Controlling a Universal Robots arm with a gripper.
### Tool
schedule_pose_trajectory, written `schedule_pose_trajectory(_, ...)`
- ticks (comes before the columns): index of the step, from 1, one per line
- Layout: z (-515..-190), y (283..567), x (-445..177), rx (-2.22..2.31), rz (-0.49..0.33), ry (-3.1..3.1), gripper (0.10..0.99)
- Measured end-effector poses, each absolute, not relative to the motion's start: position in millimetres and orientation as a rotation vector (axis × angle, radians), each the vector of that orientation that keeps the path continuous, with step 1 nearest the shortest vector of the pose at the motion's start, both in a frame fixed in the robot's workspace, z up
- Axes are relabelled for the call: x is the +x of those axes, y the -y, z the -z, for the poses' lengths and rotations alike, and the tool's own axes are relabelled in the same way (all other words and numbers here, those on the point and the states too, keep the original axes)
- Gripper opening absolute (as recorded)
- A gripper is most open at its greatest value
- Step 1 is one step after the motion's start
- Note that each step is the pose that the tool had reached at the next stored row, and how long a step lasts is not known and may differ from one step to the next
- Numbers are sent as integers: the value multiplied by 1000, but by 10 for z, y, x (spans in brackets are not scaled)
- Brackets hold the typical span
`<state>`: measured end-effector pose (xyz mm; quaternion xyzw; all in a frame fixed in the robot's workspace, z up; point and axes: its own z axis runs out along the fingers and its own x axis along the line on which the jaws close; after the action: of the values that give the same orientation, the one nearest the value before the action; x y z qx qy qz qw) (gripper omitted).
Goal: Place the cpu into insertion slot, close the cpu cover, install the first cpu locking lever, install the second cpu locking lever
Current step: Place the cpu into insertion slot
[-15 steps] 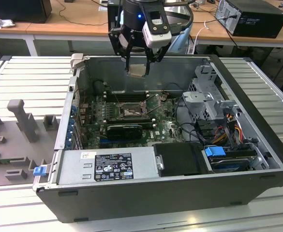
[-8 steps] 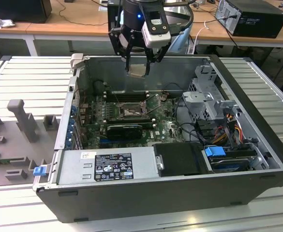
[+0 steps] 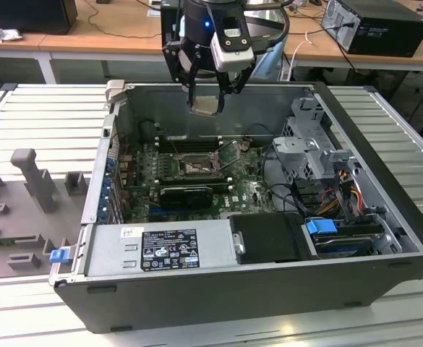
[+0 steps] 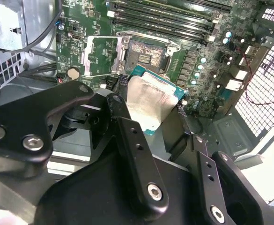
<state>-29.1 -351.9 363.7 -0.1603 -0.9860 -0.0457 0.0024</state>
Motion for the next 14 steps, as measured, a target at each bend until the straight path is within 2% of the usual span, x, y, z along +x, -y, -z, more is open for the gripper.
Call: schedule_pose_trajectory(14,-3637,3519,-290,-597,144,3079,529)
